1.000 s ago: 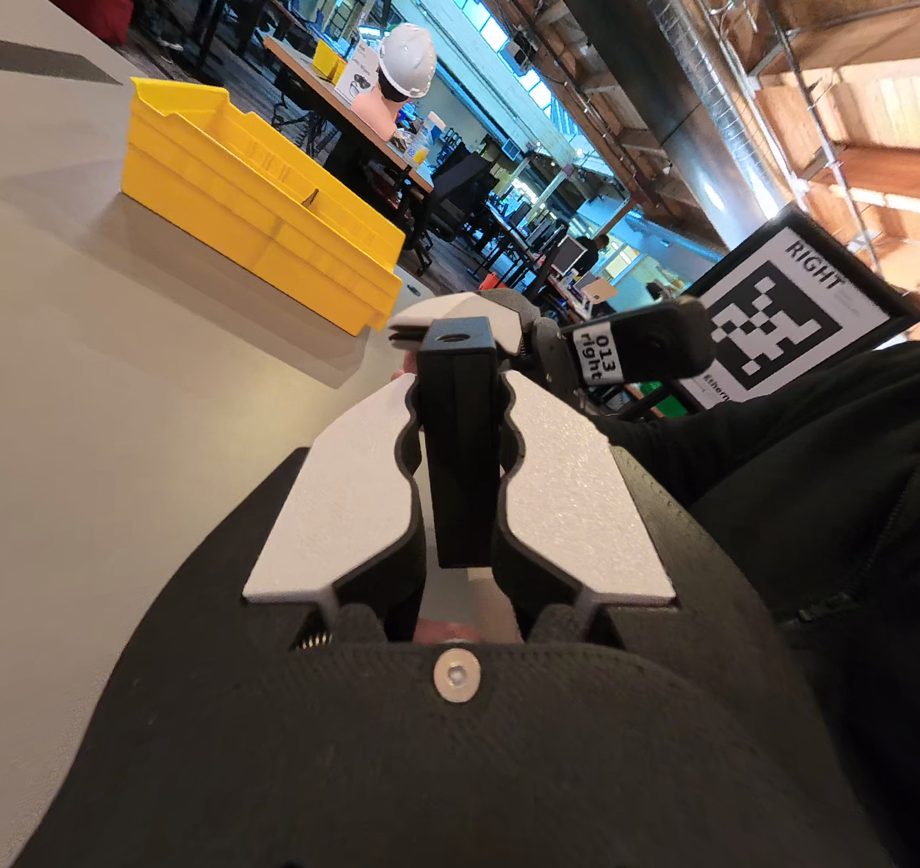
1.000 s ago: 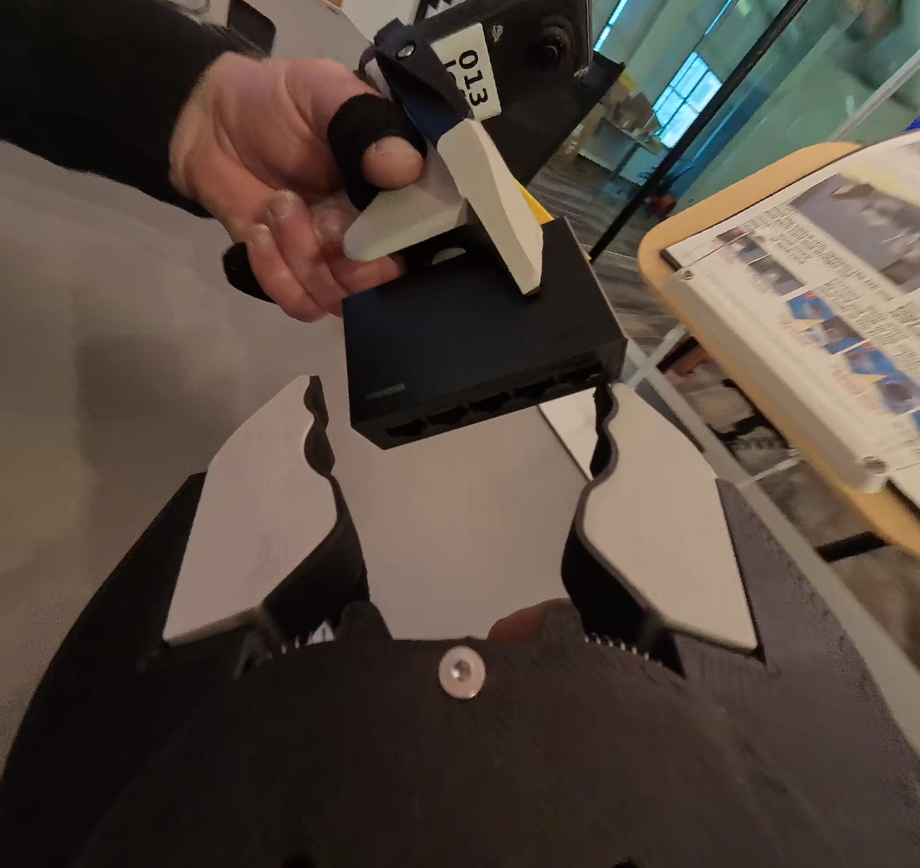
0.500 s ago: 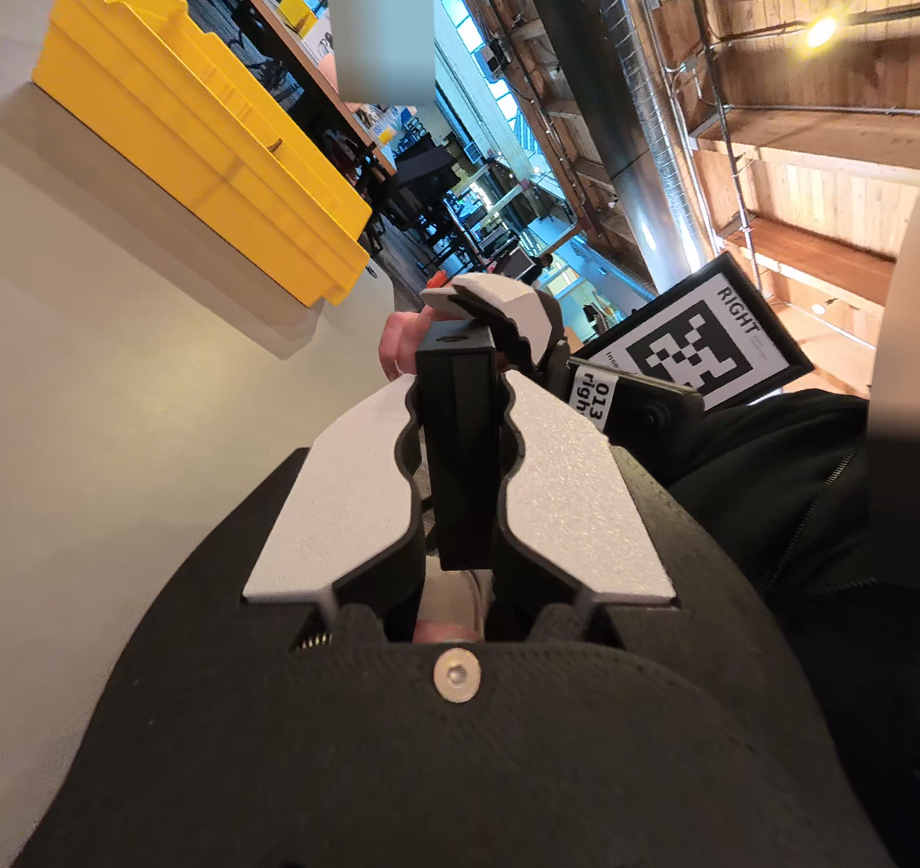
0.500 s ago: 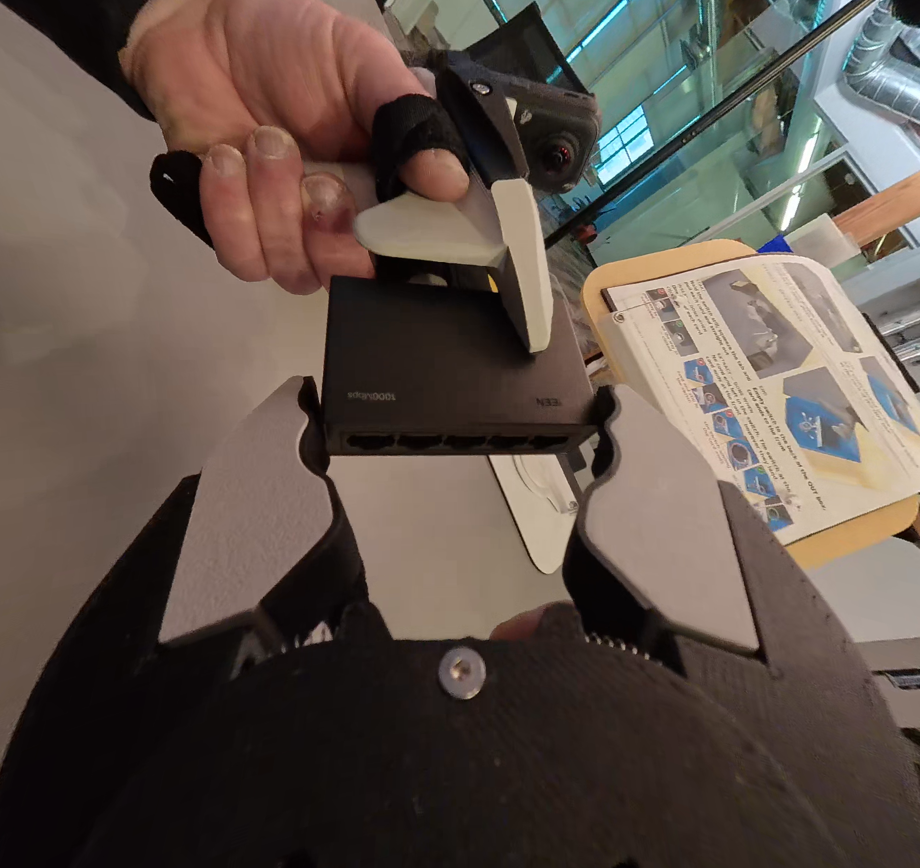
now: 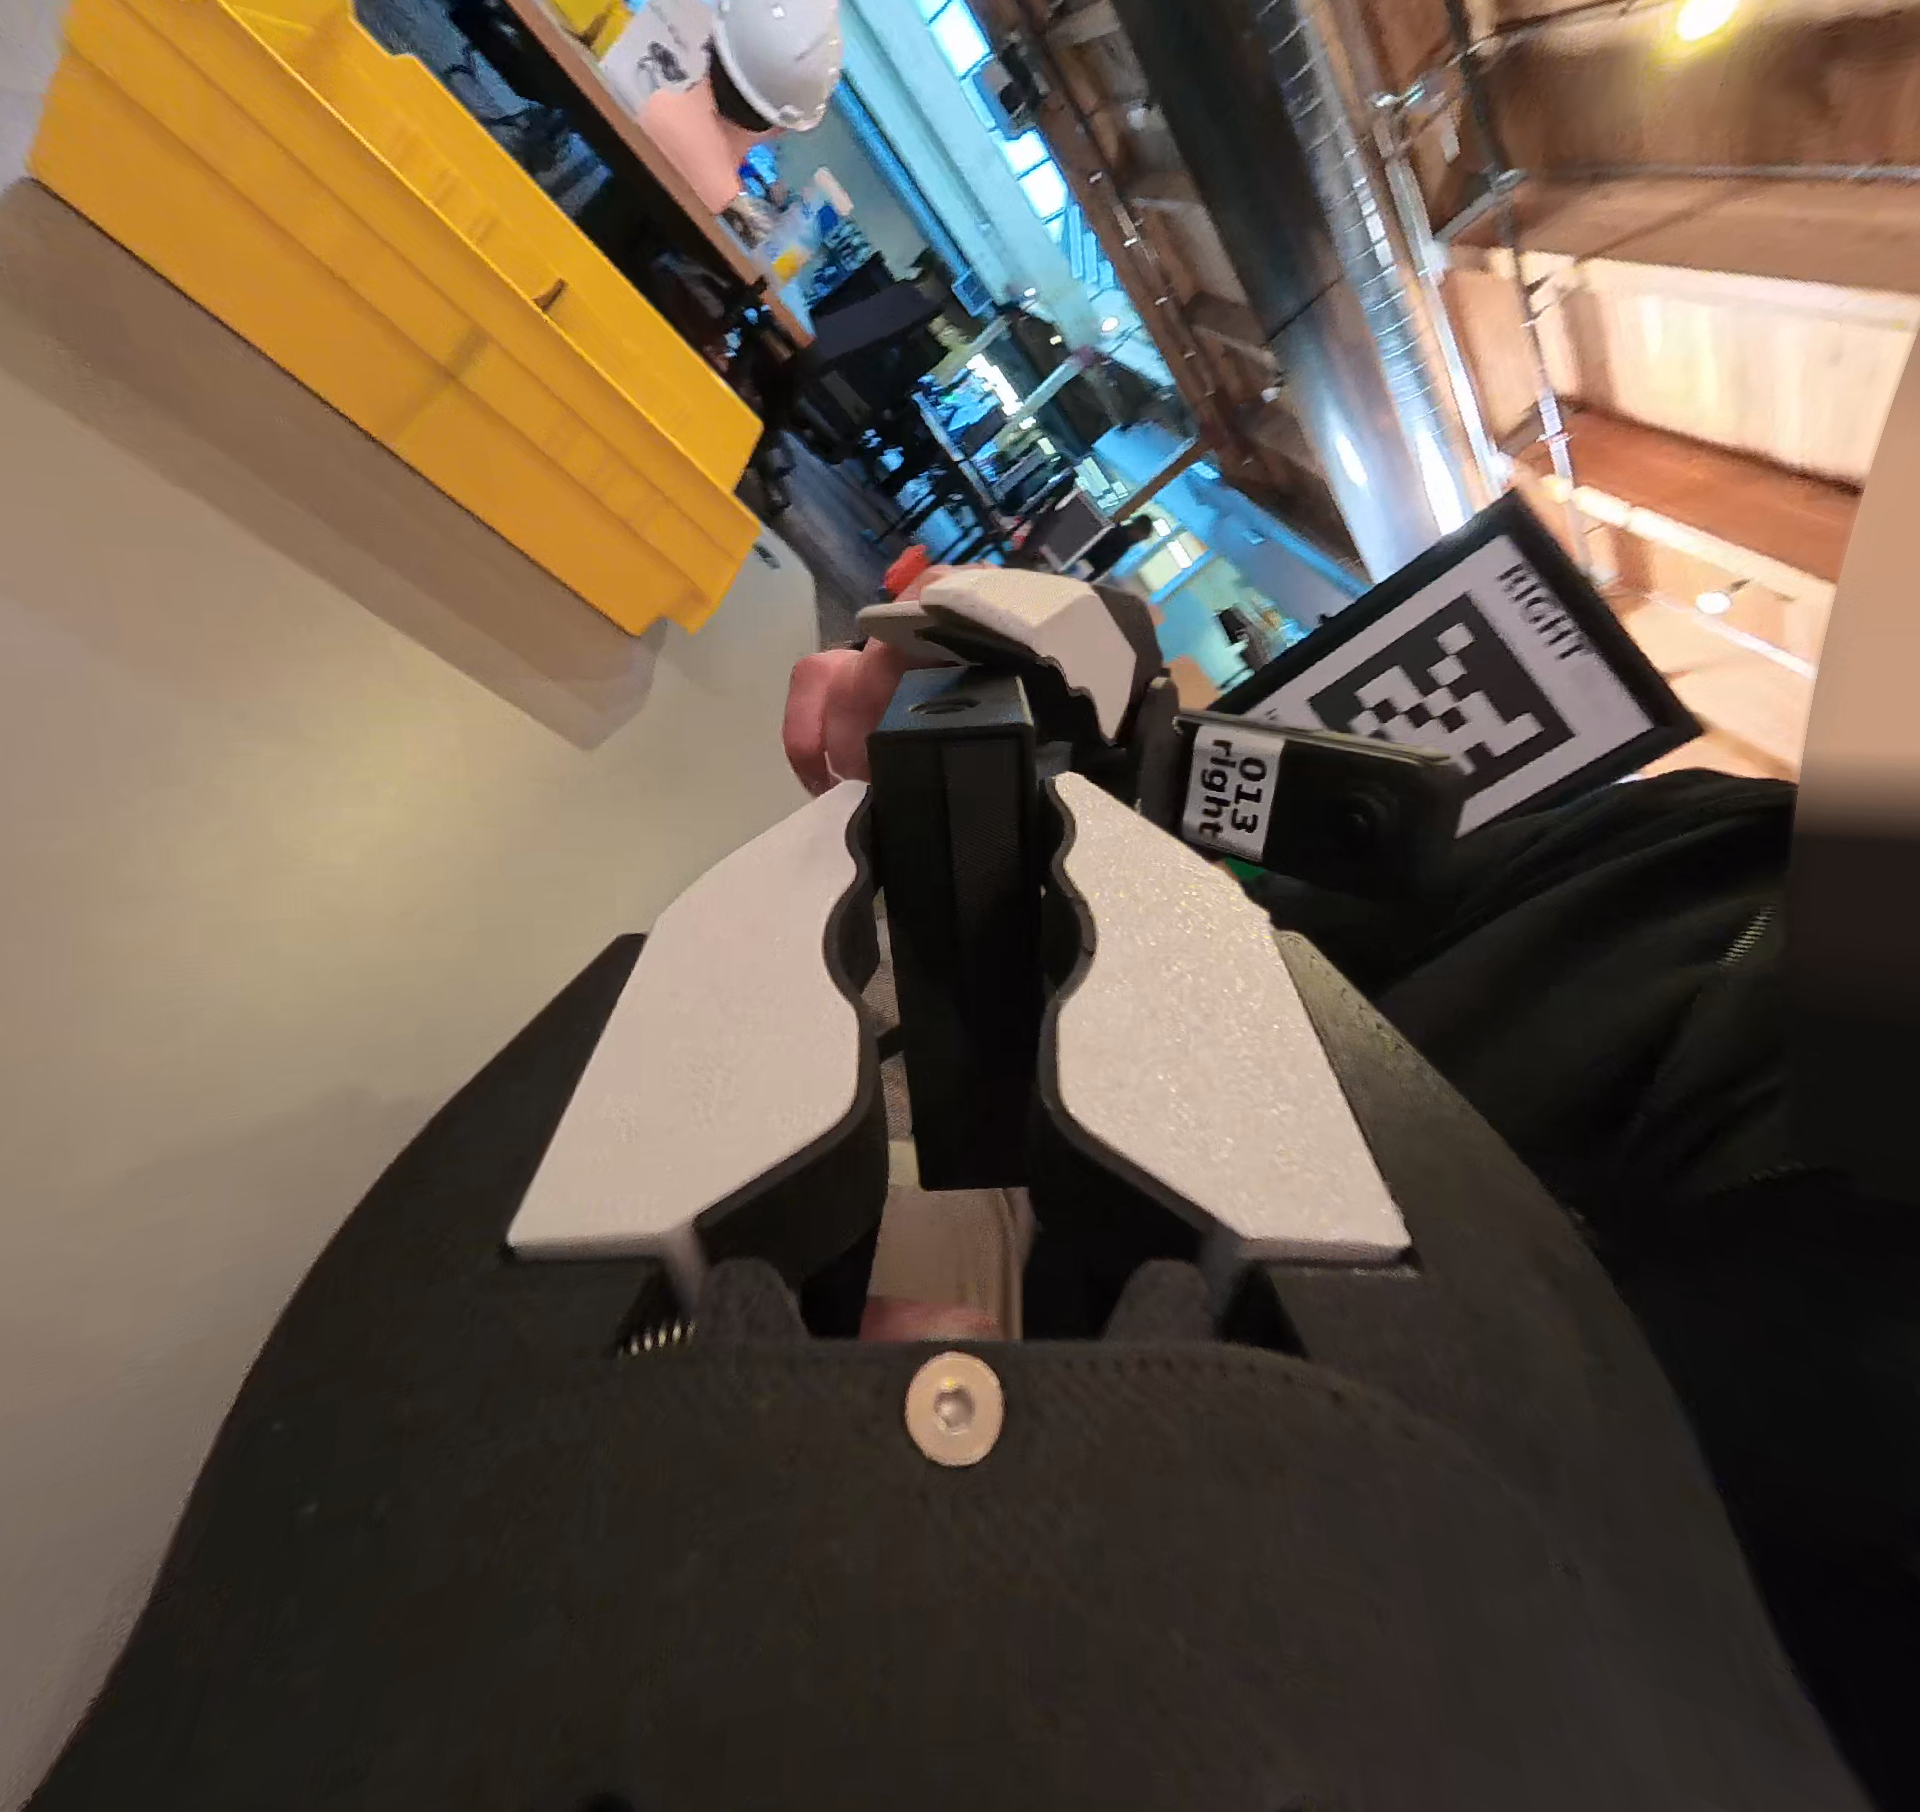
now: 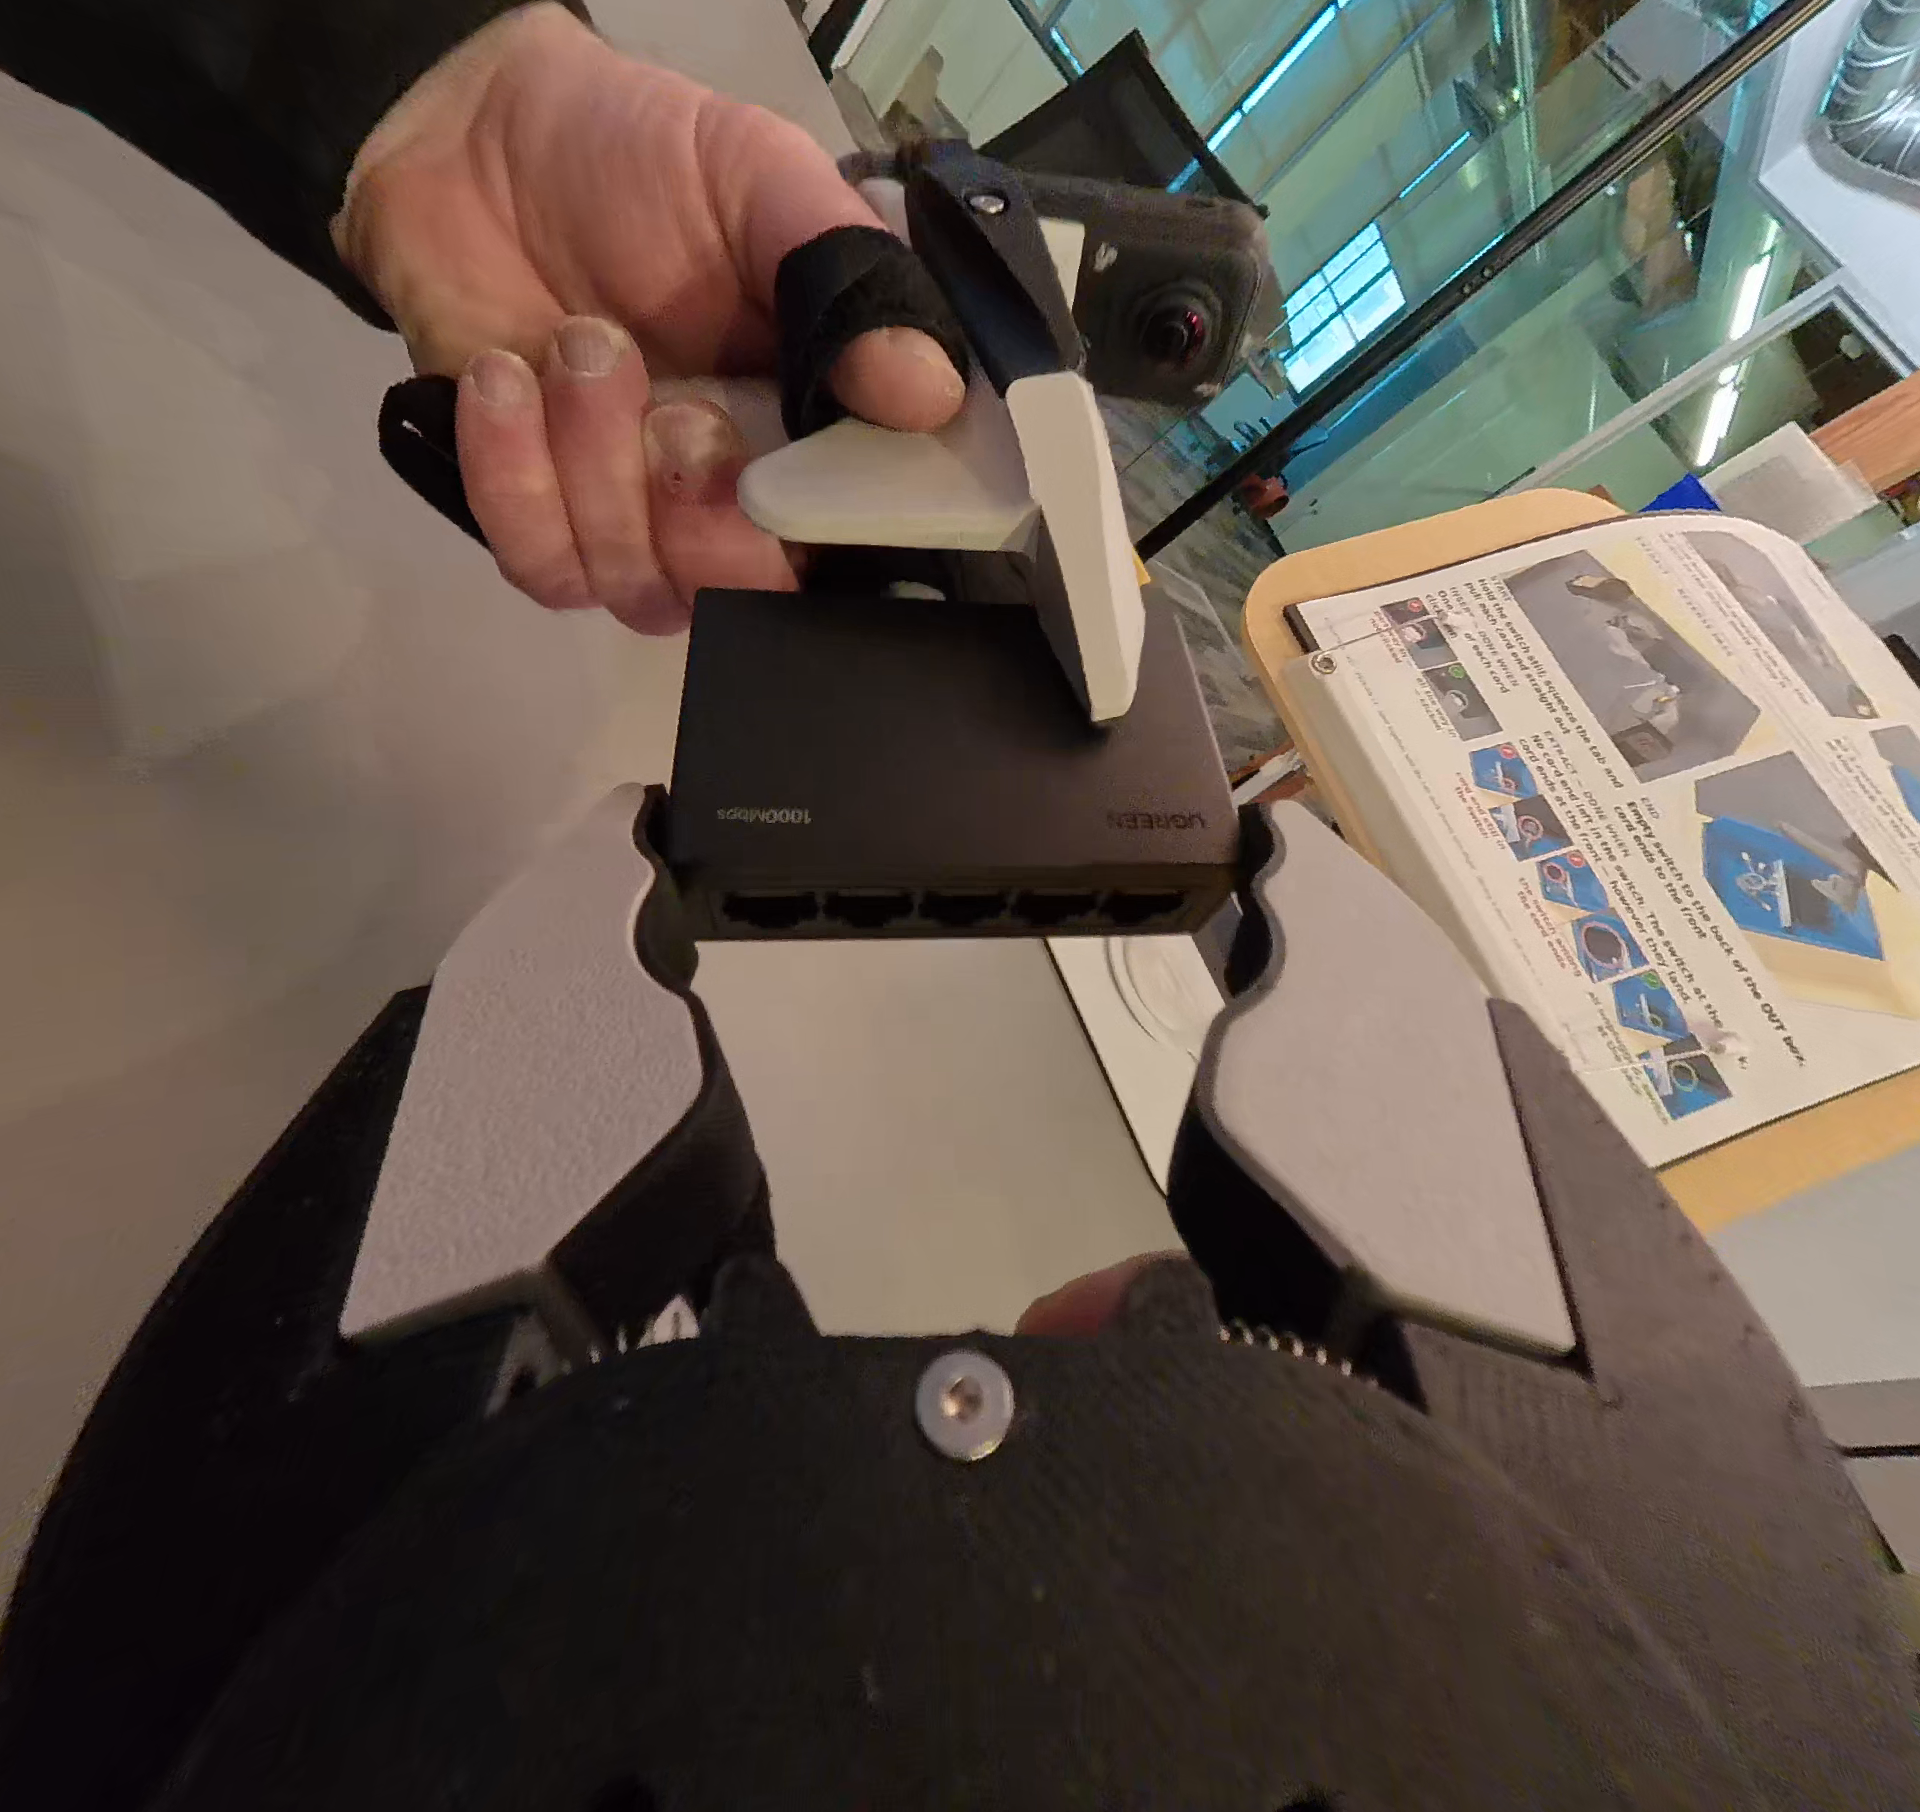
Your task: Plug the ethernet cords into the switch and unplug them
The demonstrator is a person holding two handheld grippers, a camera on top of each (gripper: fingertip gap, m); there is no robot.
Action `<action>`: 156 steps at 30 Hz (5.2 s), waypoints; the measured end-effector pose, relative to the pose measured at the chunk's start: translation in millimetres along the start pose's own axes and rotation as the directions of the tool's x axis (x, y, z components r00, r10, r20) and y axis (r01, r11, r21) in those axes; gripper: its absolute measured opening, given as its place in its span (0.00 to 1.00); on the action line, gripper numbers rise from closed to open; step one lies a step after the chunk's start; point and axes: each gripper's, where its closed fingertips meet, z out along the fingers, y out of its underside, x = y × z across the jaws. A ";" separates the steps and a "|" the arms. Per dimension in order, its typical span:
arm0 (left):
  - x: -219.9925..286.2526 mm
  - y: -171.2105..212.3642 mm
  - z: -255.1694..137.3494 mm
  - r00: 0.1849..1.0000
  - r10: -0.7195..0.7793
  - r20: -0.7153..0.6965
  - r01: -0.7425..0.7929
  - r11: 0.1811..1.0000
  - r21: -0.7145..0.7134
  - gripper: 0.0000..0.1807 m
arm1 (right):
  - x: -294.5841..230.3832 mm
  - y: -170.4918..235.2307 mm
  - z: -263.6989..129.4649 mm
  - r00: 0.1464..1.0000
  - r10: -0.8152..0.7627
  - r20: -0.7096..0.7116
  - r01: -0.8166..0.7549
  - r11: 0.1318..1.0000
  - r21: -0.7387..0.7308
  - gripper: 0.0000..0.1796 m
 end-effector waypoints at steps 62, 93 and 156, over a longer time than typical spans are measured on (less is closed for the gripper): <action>22.2 -16.6 -4.4 0.709 0.671 0.218 -0.660 0.740 -0.131 0.17 | 44.5 -16.0 -43.5 0.652 0.666 0.364 -0.758 0.570 0.317 0.15; 10.6 -1.5 -2.0 0.845 0.509 0.162 -0.480 0.857 -0.190 0.15 | 7.4 -11.4 -13.6 0.518 0.728 0.449 -0.835 0.544 0.081 0.18; -1.5 7.9 9.5 0.999 -0.039 -0.020 0.040 0.999 0.029 0.15 | 1.2 21.9 -0.6 0.999 0.029 0.025 -0.025 0.991 -0.133 0.69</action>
